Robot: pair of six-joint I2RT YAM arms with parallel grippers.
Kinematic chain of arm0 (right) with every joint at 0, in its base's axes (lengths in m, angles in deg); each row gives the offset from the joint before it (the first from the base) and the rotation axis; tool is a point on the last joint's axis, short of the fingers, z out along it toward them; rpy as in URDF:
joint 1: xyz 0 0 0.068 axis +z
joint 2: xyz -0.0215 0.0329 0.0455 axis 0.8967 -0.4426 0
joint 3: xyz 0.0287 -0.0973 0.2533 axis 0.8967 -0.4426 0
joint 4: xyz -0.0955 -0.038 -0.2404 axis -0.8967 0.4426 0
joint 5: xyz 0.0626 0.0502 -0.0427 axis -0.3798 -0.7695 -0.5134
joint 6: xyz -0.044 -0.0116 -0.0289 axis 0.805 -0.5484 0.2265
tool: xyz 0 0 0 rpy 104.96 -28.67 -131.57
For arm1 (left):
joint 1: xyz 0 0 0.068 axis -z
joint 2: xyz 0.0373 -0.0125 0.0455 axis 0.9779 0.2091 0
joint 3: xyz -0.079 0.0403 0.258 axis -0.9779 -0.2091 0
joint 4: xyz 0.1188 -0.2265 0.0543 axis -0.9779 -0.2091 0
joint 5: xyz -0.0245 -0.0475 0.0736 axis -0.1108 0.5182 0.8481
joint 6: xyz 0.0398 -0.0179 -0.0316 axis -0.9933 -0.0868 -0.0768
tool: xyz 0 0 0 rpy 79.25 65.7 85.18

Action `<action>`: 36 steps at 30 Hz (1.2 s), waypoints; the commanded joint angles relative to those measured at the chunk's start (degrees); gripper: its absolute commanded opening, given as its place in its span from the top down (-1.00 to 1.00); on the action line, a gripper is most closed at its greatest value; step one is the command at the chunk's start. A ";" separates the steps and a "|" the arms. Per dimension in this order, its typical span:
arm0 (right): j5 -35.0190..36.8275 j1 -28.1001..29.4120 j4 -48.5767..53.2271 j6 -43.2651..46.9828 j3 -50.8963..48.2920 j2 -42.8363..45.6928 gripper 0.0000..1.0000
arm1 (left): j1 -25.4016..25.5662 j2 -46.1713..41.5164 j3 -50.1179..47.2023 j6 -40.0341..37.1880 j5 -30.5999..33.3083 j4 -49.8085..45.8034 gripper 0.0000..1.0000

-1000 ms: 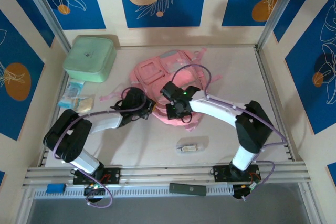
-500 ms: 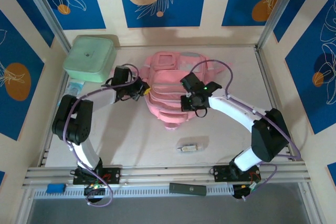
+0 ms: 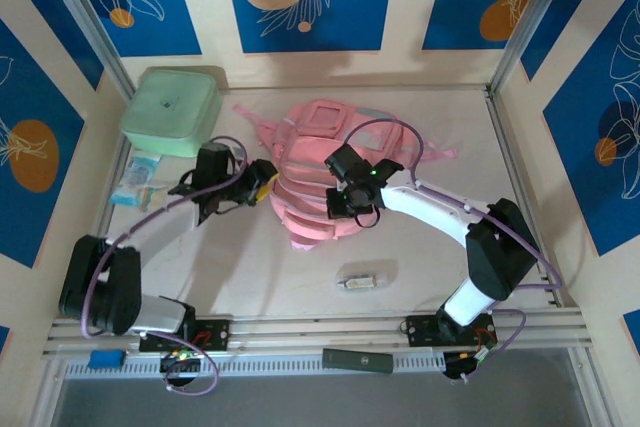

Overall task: Pack the student bag
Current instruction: Zip the student bag at the center of the table.

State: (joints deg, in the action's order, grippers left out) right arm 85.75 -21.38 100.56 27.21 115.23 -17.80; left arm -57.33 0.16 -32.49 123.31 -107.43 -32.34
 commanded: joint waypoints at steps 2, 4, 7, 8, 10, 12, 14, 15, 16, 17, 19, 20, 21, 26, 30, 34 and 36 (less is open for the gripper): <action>-2.05 0.56 -1.91 -1.00 -0.66 1.04 1.00 | 9.02 -2.30 -1.41 11.59 10.47 3.25 -0.19; -1.69 0.63 -1.75 -1.32 -0.48 1.04 1.00 | 13.39 -1.44 -1.67 15.52 14.70 5.57 -0.19; -1.38 0.93 -1.63 -0.93 -0.29 1.09 1.00 | 18.65 0.97 -1.25 19.06 19.77 6.93 -0.17; -1.34 0.98 -1.63 -0.81 -0.36 1.13 1.00 | 19.90 1.89 -1.03 19.73 20.93 7.81 -0.15; -1.16 1.12 -1.52 -0.79 -0.52 1.43 1.00 | 21.89 4.72 0.36 22.40 21.10 7.80 -0.14; -0.64 1.40 -1.86 -0.92 -0.89 1.89 1.00 | 23.31 6.92 0.69 24.26 22.56 9.67 -0.08; 0.30 1.92 -2.08 -0.97 -1.35 2.24 1.00 | 24.66 8.20 1.13 25.92 25.01 10.31 0.01; 0.93 2.24 -1.99 -0.99 -1.43 2.36 1.00 | 25.09 8.65 1.69 26.02 26.19 9.46 0.04; 1.22 2.34 -1.98 -1.19 -1.60 2.43 1.00 | 25.32 8.87 2.57 26.49 27.43 6.97 0.10; 1.08 2.30 -2.05 -1.37 -1.76 2.45 1.00 | 25.47 9.12 3.04 27.21 28.41 5.34 0.20; 0.80 2.38 -2.25 -1.49 -1.90 2.53 1.00 | 25.51 9.43 2.82 28.46 29.80 5.41 0.28; 0.79 2.56 -2.34 -1.50 -1.94 2.53 1.00 | 25.54 9.37 2.65 28.62 30.25 6.17 0.28; 0.90 2.73 -2.38 -1.54 -1.88 2.61 1.00 | 25.54 9.18 2.80 28.99 30.58 5.99 0.28; 1.46 2.96 -2.29 -1.44 -2.01 2.75 1.00 | 25.85 7.37 3.14 30.90 32.47 4.67 0.25; 1.86 3.09 -2.35 -1.53 -1.90 3.15 1.00 | 25.70 8.09 3.28 32.58 32.94 5.72 0.29; 2.20 3.18 -2.08 -1.70 -1.79 3.24 1.00 | 25.98 11.39 5.00 33.83 31.08 7.31 0.31; 2.31 3.27 -1.98 -1.58 -1.71 3.28 1.00 | 26.09 13.07 5.63 33.75 31.29 8.95 0.33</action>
State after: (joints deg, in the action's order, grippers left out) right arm 88.98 -19.11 98.55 26.32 113.66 -16.84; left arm -31.67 11.07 -28.79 155.50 -76.89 -25.30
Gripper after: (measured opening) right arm 0.047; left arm 0.338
